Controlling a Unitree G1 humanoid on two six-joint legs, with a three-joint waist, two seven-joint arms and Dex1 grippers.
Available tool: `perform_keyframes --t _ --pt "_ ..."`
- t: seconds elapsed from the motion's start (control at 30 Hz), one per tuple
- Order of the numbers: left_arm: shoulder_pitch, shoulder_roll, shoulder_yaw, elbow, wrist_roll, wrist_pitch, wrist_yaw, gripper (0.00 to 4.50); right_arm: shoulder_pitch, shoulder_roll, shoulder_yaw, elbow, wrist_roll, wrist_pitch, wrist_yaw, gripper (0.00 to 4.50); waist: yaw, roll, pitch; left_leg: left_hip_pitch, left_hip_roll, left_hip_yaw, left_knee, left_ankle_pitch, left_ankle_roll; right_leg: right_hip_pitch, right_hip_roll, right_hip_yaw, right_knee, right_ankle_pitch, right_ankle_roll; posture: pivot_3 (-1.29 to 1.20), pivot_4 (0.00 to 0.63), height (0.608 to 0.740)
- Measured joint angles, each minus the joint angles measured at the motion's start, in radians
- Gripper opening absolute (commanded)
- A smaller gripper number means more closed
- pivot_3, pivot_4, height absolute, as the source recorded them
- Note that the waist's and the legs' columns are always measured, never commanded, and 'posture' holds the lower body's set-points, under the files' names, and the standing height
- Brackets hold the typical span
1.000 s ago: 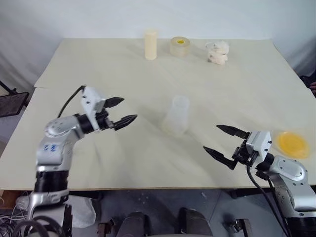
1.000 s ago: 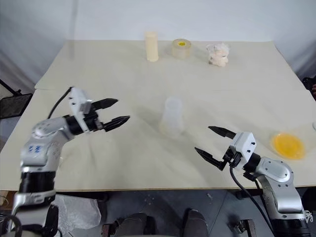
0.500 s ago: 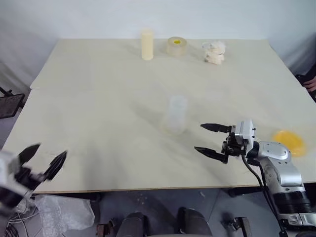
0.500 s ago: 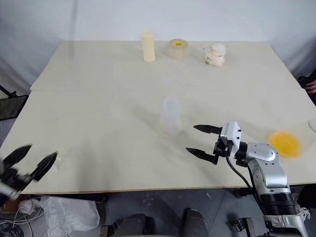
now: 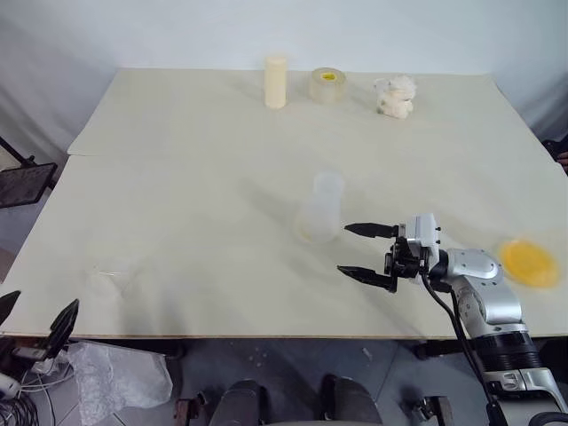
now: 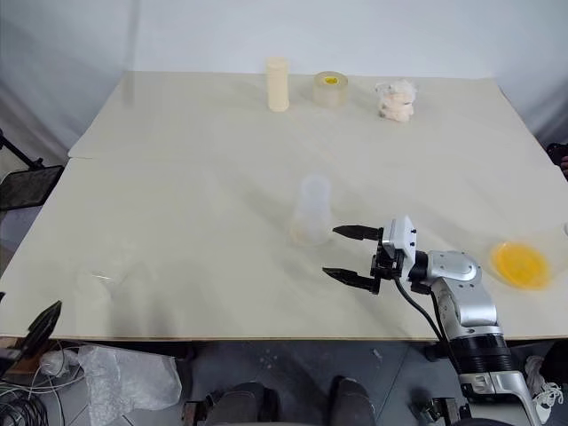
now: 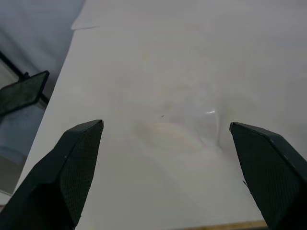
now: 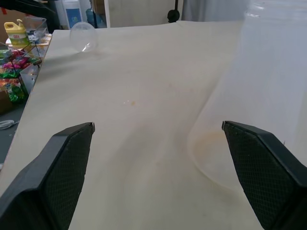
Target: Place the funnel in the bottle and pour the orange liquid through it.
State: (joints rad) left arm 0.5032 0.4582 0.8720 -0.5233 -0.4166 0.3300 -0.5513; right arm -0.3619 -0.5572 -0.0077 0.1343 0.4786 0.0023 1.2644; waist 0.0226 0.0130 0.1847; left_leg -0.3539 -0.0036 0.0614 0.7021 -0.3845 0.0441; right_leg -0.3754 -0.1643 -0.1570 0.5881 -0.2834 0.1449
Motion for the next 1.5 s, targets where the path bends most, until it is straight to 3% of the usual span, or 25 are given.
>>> perform_keyframes --t 0.37,0.47,0.87,1.13,1.5 --pt "-0.104 0.181 -0.152 0.073 0.149 0.076 0.055 4.48 0.043 0.005 -0.003 -0.028 -0.007 0.000 -0.040 4.50 -0.006 0.000 0.000 0.000 0.000 0.001 -0.002 0.000 0.000 -0.002 0.001 -0.001 0.001 0.000 0.000 0.00 0.150 0.740" --pt "-0.103 0.198 -0.170 0.095 0.168 0.077 0.051 3.86 0.059 0.004 -0.004 -0.046 -0.007 0.000 -0.053 4.50 -0.009 0.000 0.000 0.000 0.000 0.001 -0.003 0.000 0.000 -0.002 0.001 -0.001 0.001 0.000 0.000 0.00 0.150 0.740" --pt "-0.103 0.206 -0.186 0.109 0.212 0.073 0.042 0.05 0.071 0.001 -0.008 -0.055 -0.007 0.000 -0.076 4.50 -0.009 0.000 0.000 0.000 0.000 0.001 -0.002 0.000 0.000 -0.002 0.001 -0.001 0.001 0.000 0.000 0.00 0.150 0.740" --pt "-0.152 0.211 -0.182 0.108 0.183 0.116 0.030 0.05 0.073 -0.004 -0.013 -0.055 -0.007 -0.001 -0.080 4.50 -0.004 0.000 0.000 0.001 0.000 0.001 -0.002 0.000 0.000 -0.001 0.000 0.000 0.001 0.000 0.000 0.00 0.150 0.740" --pt "-0.525 0.272 -0.194 0.008 -0.145 0.425 0.036 0.05 0.068 -0.006 -0.046 -0.060 -0.006 -0.003 -0.083 4.50 -0.003 0.000 0.000 0.001 0.000 0.000 -0.001 0.000 -0.001 -0.001 0.000 0.000 0.003 0.000 0.000 0.00 0.150 0.740"
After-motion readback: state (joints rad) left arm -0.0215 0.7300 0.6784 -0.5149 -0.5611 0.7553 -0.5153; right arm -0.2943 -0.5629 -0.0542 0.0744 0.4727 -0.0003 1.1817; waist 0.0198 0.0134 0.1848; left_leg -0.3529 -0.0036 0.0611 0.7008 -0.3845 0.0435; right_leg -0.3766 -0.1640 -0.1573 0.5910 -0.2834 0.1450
